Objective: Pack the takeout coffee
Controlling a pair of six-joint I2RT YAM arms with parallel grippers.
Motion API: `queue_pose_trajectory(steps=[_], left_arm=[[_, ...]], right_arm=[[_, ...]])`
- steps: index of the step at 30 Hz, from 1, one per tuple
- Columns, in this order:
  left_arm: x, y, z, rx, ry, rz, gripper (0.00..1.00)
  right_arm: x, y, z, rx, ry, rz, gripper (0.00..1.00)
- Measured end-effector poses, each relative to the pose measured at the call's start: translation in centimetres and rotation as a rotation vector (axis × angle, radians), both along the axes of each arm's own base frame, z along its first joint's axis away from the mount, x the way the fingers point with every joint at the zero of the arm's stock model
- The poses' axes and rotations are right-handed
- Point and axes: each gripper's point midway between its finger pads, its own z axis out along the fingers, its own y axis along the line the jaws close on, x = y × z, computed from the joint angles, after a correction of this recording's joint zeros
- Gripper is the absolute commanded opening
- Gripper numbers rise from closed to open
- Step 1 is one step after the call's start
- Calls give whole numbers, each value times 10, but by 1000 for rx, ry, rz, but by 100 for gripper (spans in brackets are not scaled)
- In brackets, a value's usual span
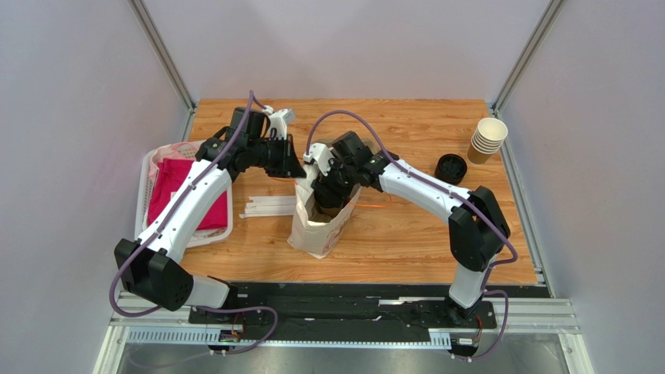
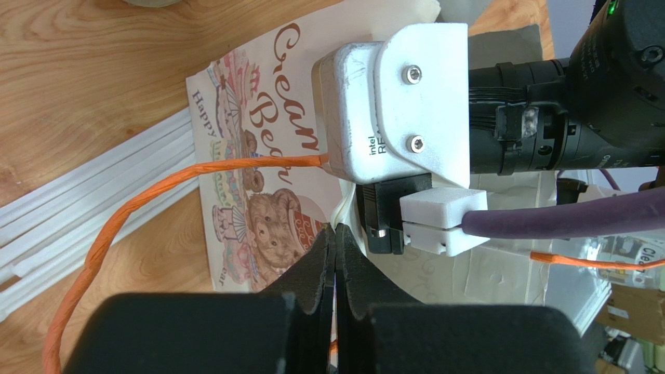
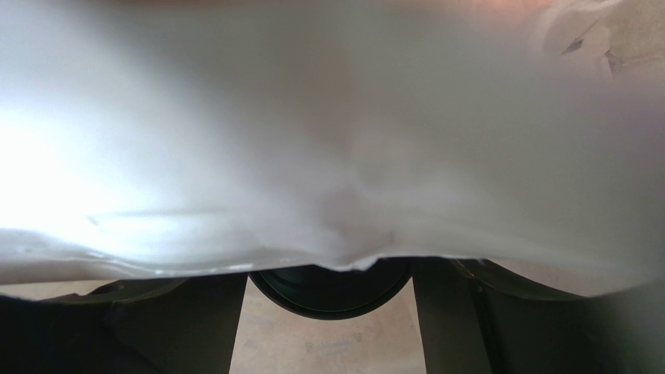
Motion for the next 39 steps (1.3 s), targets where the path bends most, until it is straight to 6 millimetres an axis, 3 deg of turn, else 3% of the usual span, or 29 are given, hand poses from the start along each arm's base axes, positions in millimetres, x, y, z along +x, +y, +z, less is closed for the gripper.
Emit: queue_pose_trajectory(steps=[19,39], left_arm=[[-6,-3,-3,-19,12,-26,0],[-8,-6,-1,-25,5,-37,0]], right_arm=[[-9,-10,2,-46,44,-24,86],[-18,-14,7,-54,82,-49,93]])
